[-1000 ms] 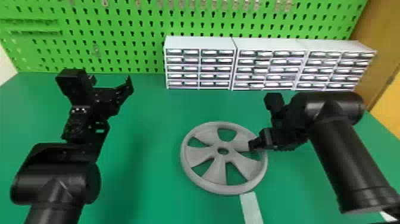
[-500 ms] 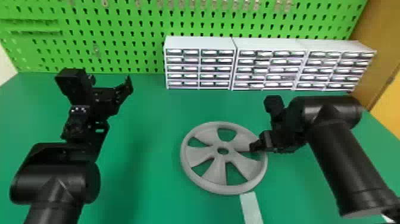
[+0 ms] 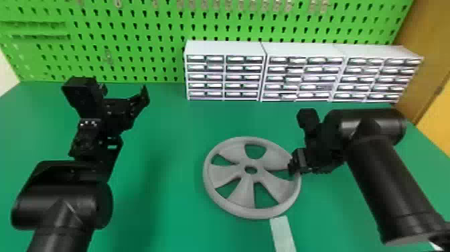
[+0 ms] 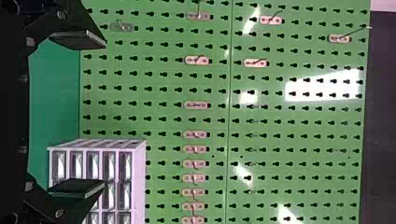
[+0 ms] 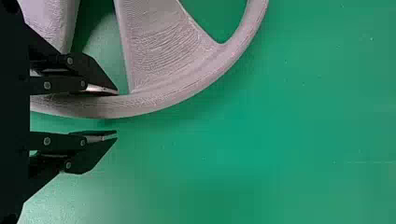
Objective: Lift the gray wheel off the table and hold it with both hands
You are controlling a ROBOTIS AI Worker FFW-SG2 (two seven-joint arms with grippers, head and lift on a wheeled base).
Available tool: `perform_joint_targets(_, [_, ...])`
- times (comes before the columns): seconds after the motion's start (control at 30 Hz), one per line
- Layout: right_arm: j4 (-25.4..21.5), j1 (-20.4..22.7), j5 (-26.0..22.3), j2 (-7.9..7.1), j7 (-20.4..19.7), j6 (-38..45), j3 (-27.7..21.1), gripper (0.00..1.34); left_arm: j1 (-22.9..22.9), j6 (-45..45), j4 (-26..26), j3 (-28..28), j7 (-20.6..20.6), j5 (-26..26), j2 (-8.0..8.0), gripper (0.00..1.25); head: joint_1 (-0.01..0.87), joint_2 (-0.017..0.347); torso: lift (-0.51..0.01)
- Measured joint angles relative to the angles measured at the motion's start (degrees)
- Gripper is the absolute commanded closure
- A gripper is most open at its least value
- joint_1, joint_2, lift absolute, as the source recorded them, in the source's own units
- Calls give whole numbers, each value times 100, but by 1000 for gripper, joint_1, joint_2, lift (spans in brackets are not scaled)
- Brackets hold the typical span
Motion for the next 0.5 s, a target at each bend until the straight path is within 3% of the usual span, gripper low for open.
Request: perform_joint_targets(0.5, [0,-33,66,-14,9,8,120,1003,10,0,0,-8,12,3,0,225,711,15,-98])
